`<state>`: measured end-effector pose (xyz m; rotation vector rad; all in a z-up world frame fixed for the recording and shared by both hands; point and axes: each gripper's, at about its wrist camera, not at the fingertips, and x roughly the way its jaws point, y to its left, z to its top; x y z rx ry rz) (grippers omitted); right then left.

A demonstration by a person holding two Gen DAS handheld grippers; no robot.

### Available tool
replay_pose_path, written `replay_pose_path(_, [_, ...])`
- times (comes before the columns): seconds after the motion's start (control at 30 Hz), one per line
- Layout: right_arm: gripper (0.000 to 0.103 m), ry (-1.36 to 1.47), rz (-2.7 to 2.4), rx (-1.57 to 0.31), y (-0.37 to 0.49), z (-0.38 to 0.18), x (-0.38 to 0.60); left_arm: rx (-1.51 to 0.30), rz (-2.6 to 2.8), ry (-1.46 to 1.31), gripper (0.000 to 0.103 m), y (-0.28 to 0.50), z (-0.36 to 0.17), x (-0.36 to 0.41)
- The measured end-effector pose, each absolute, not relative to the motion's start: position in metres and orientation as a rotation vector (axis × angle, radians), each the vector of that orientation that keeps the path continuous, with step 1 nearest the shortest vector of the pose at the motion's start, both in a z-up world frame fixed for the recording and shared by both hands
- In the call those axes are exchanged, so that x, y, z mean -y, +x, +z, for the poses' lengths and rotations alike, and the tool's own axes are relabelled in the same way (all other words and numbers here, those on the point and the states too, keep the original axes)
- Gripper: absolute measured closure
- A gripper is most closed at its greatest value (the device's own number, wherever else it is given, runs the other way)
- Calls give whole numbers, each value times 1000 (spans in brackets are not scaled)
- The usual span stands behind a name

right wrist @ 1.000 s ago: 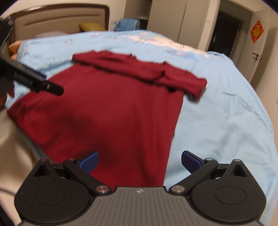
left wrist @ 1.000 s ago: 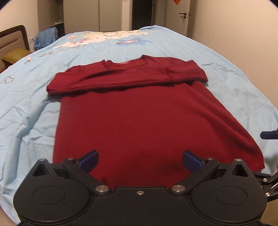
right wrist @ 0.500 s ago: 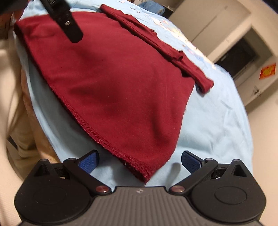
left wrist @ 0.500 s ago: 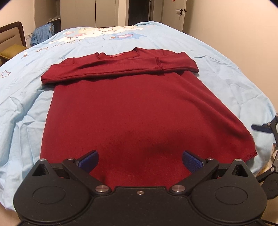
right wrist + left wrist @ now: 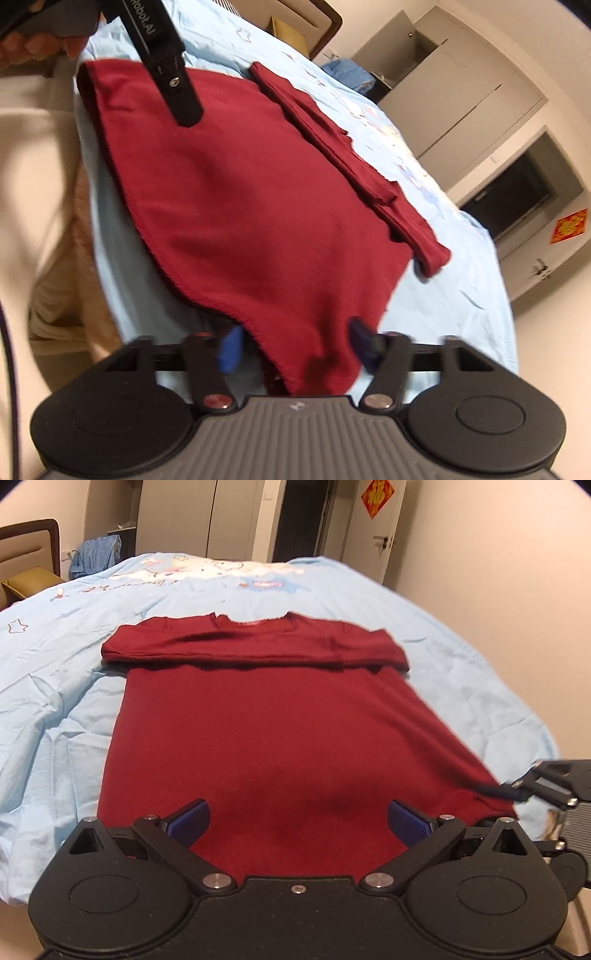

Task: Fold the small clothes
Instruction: 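Move the right tool to the sweater hem and close on it, then close the left tool on the hem corner while the right tool holds the hem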

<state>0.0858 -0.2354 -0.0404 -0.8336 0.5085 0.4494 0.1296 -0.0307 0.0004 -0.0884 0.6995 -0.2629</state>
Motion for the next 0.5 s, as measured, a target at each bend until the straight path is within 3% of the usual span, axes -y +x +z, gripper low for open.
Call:
replay_pose_path(0.07, [81, -792, 464, -515, 88, -34, 233, -685, -292, -110, 1, 126, 2, 27])
replay_pose_path(0.17, [87, -708, 475, -524, 97, -22, 233, -666, -333, -113, 1, 121, 4, 27])
replay_pose_path(0.5, [88, -404, 466, -574, 156, 10, 255, -666, -400, 32, 1, 118, -6, 54])
